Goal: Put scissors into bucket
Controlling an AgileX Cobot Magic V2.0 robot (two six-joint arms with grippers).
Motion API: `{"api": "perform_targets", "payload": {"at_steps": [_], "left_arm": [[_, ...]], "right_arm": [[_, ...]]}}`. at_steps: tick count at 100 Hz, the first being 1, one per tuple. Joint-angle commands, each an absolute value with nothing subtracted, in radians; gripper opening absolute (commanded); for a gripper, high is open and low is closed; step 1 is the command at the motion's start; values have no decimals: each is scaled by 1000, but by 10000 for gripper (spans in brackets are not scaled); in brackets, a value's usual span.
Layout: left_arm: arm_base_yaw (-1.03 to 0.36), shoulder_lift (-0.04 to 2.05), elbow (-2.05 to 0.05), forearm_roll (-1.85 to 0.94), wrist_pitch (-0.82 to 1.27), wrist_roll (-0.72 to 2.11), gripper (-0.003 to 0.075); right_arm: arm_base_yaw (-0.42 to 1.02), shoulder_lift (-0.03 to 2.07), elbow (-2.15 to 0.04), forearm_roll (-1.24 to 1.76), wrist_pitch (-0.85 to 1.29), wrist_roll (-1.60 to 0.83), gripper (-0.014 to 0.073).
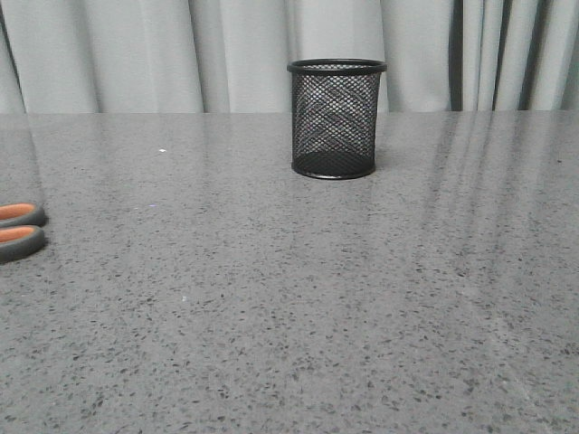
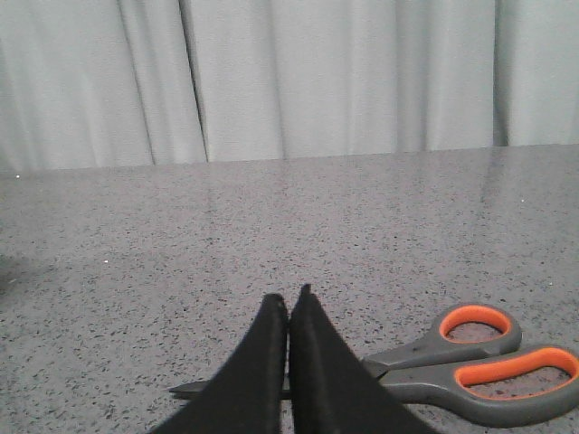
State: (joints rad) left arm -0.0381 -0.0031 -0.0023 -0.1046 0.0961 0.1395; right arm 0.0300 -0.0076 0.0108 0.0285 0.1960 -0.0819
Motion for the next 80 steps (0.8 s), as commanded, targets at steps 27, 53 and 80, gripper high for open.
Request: {"api": "perform_targets", "payload": {"at_steps": [27, 53, 80], "left_arm": [[-35, -28, 26, -113, 18, 130, -21], [-35, -28, 26, -113, 18, 130, -21], [-35, -28, 26, -113, 18, 130, -21]], "right_arm": [[23, -32, 27, 18, 125, -84, -65], [23, -32, 27, 18, 125, -84, -65], [23, -32, 27, 18, 117, -84, -65]]}}
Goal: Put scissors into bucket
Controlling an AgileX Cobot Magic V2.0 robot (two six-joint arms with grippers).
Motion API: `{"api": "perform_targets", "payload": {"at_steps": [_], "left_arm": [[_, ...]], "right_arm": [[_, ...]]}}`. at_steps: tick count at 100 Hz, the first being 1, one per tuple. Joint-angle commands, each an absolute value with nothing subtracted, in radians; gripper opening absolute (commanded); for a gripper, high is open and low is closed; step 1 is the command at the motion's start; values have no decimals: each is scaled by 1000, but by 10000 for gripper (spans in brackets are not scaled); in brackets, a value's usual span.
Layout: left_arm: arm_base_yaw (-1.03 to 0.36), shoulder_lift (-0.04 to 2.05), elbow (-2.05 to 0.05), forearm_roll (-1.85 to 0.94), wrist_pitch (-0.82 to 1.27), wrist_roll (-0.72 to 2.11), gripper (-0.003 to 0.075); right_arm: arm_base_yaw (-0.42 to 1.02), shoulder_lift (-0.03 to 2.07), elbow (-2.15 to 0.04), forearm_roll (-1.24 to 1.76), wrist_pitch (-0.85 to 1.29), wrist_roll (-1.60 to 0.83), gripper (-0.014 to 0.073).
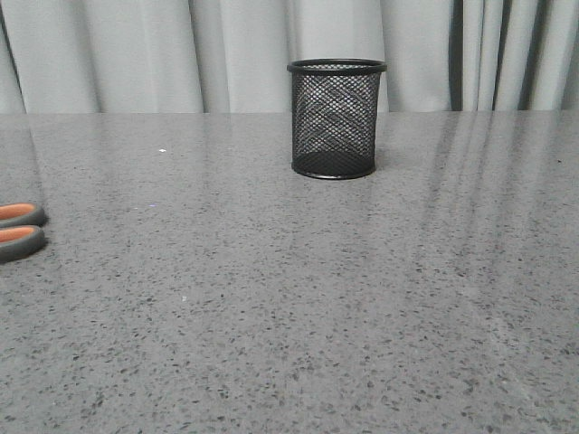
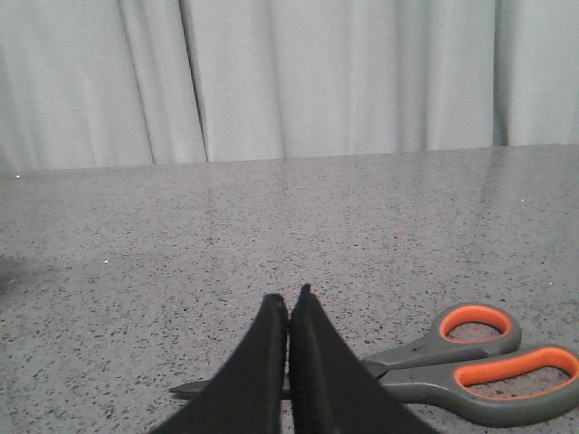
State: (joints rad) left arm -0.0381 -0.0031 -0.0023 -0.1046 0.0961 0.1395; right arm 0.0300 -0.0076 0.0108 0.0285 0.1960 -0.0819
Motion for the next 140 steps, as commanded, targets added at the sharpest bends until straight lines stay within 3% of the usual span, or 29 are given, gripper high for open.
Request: {"api": "perform_targets", "payload": {"at_steps": [1, 76, 114, 140], "left_arm": [[-35, -28, 26, -113, 18, 130, -21], [-35, -28, 26, -120, 9, 130, -21], [-35, -28, 26, -296, 9, 130, -21], [-35, -28, 26, -602, -34, 130, -21]], "right_arm": [[23, -32, 27, 18, 117, -84, -65], [23, -32, 27, 46, 102, -84, -65], [23, -32, 27, 374, 27, -84, -65], [23, -32, 26, 632, 0, -84, -65]]}}
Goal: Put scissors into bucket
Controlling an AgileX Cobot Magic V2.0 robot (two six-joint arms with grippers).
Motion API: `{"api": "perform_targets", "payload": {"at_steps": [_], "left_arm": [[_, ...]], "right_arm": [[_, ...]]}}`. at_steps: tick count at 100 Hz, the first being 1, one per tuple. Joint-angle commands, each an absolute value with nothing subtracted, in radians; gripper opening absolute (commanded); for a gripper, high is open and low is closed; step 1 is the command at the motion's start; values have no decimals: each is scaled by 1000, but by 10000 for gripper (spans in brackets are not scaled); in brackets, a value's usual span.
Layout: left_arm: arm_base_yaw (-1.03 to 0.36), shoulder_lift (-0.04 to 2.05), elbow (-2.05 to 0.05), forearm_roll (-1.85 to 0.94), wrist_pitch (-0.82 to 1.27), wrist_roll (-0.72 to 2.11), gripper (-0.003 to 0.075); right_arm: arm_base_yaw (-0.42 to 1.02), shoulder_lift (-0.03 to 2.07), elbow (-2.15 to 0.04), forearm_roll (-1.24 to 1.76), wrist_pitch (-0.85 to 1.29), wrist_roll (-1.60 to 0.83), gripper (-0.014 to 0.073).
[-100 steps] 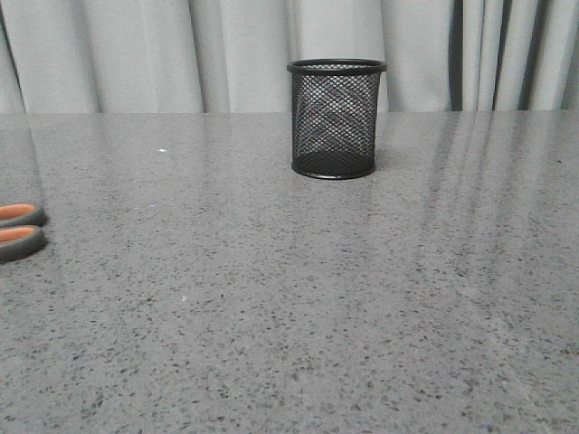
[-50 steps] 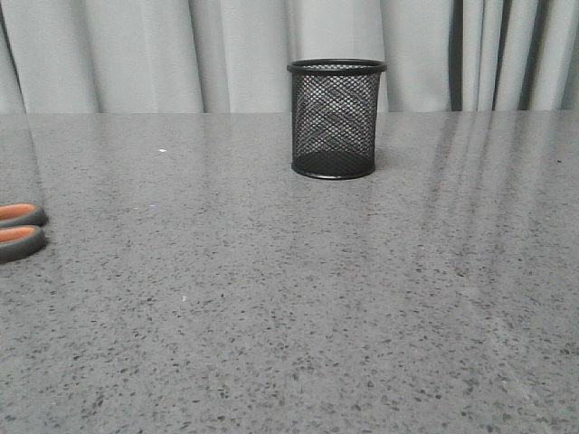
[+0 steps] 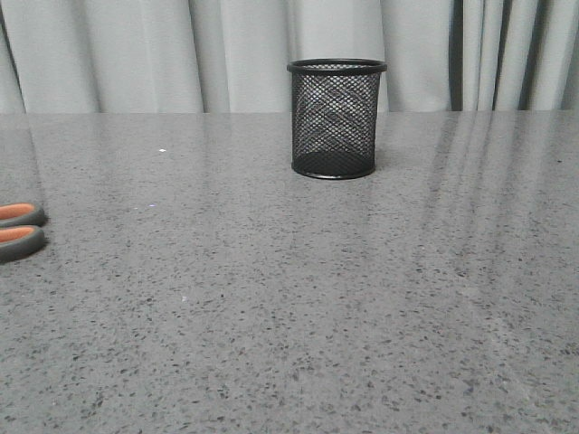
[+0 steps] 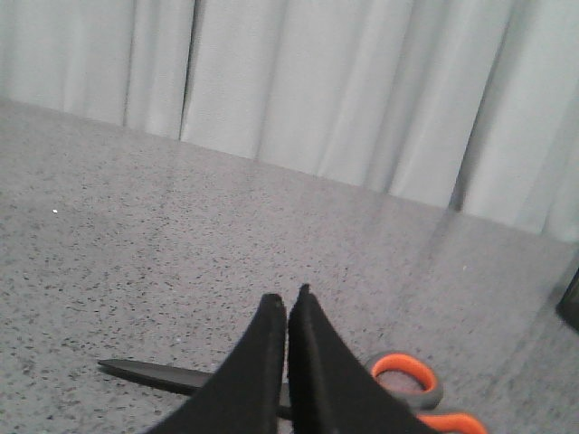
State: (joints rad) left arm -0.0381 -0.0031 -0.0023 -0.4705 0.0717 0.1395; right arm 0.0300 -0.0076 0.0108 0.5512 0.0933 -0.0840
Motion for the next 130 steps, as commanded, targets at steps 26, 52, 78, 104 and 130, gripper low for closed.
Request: {"api": "perform_targets", "payload": {"at_steps": [26, 52, 78, 104, 130], "left_arm": [[-35, -28, -23, -1038, -41, 130, -21], [-35, -4, -262, -693, 156, 137, -21], [-35, 249, -612, -392, 550, 147, -21], [-35, 499, -835, -391, 910, 265, -21], [-35, 586, -900, -393, 986, 269, -20]], "right_arm": [[23, -32, -34, 739, -11, -84, -64], [23, 69, -252, 594, 223, -108, -52], [23, 405, -545, 431, 578, -108, -53], [23, 682, -782, 426, 857, -108, -53], [23, 727, -845, 435, 902, -160, -42]]}}
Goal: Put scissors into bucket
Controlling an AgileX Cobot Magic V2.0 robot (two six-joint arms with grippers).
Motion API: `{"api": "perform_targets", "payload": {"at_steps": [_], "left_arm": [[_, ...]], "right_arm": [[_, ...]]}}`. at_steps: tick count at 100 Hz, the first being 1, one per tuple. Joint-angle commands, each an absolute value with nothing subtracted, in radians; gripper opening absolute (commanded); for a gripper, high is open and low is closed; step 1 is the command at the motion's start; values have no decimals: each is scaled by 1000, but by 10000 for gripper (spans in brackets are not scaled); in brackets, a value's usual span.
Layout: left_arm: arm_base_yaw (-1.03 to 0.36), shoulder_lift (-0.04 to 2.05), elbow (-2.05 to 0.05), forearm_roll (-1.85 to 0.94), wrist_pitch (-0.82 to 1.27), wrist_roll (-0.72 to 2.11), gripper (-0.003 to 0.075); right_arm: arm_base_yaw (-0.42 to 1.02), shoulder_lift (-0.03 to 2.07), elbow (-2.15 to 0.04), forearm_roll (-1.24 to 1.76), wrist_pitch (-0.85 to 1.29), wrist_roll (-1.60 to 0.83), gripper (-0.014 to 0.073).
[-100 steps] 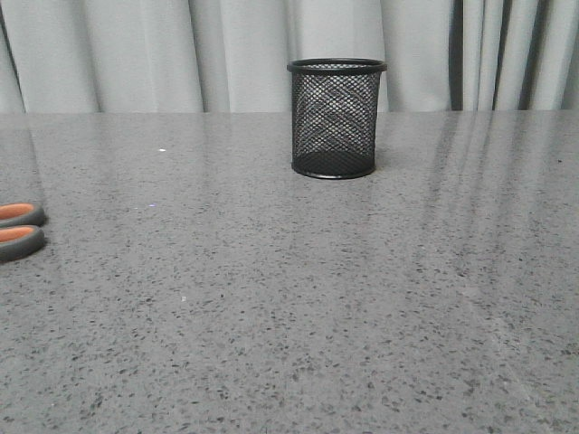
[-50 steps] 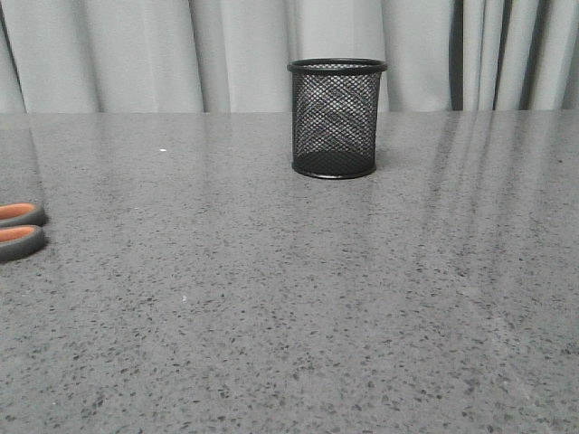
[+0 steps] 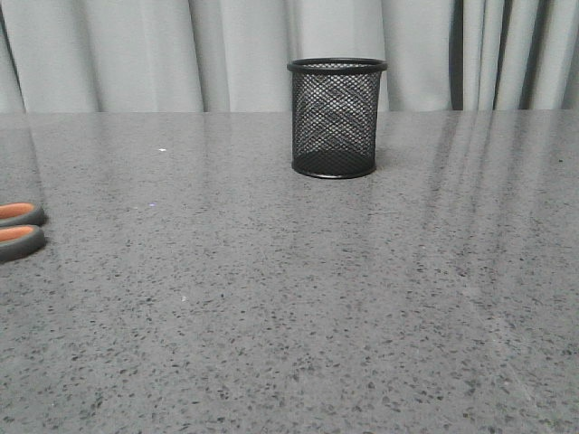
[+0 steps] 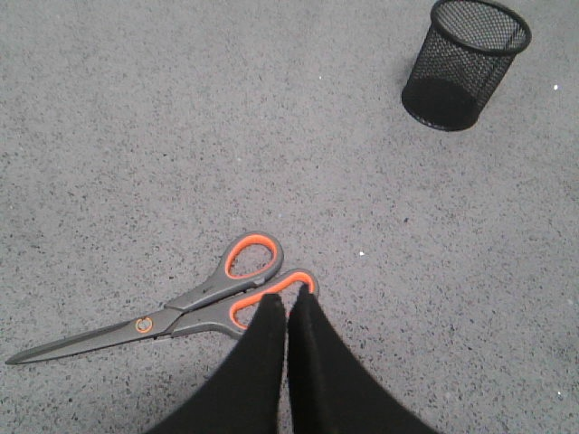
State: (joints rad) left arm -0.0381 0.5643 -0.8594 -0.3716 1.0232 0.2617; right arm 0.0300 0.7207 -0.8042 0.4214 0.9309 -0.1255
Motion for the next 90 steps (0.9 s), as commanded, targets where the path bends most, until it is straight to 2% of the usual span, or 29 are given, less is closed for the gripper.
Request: {"api": "perform_targets", "payload": {"at_steps": [1, 10, 20, 27, 32, 44, 51, 65, 90], "left_arm": [[-35, 587, -901, -393, 986, 272, -20], [-35, 593, -905, -441, 989, 349, -20], [-35, 597, -905, -496, 989, 409, -10], [-35, 606, -905, -518, 989, 428, 41], [-35, 613, -905, -520, 991, 428, 102], [-35, 642, -905, -520, 1015, 431, 310], [-35, 660, -905, -520, 1022, 433, 390], [-35, 720, -922, -507, 1054, 512, 399], [-35, 977, -1077, -346, 1218, 718, 399]], "right_arm": [[23, 727, -845, 436, 902, -163, -39], [23, 727, -845, 455, 902, -187, 56], [23, 727, -845, 476, 902, -187, 247], [23, 727, -845, 484, 900, -187, 362], [23, 727, -845, 493, 898, -187, 401], [29, 727, -845, 549, 905, -187, 405], [50, 727, -845, 558, 905, -187, 405], [77, 727, -845, 558, 901, -187, 405], [77, 727, -845, 558, 897, -187, 405]]}}
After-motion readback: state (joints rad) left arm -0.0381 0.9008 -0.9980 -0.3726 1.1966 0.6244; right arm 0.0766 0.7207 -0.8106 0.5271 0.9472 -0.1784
